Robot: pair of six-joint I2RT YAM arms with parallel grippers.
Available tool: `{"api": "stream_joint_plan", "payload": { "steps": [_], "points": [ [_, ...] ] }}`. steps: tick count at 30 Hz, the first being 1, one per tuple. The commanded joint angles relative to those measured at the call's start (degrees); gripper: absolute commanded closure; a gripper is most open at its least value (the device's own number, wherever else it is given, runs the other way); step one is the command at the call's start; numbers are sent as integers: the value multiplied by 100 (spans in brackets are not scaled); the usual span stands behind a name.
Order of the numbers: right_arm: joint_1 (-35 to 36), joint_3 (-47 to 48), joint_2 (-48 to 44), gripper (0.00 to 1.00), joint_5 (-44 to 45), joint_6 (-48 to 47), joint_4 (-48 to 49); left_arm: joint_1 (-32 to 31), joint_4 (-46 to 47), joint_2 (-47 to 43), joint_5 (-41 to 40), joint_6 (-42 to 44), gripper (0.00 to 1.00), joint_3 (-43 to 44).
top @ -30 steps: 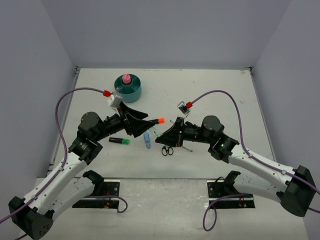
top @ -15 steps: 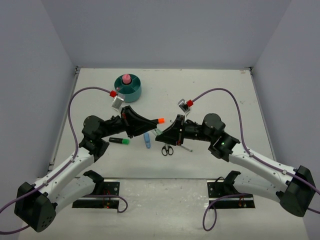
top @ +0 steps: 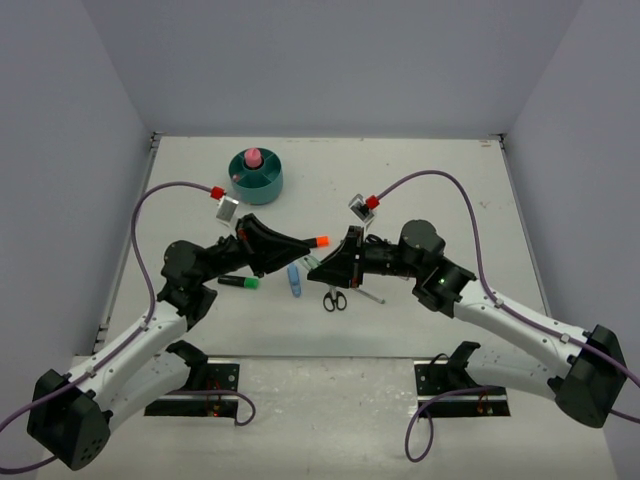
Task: Sort the stationery into containers
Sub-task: Close the pen cap on the pen.
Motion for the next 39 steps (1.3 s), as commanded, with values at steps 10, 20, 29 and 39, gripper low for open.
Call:
{"api": "stream_joint_plan", "payload": {
  "steps": [10,20,29,39],
  "points": [
    [70,97,-134,100,2,151,1789,-159,-145,418,29,-42,100,-232],
    [68,174,110,94,-284,7,2068,-173,-261,308,-100,-28,100,-424],
    [70,487,110,100,-8,-18,1896,-232,-252,485,-58,63,100,-458],
    [70,1647,911,100,202,153,2055,-576,-8,663,-254,40,100,-834]
  ]
}}
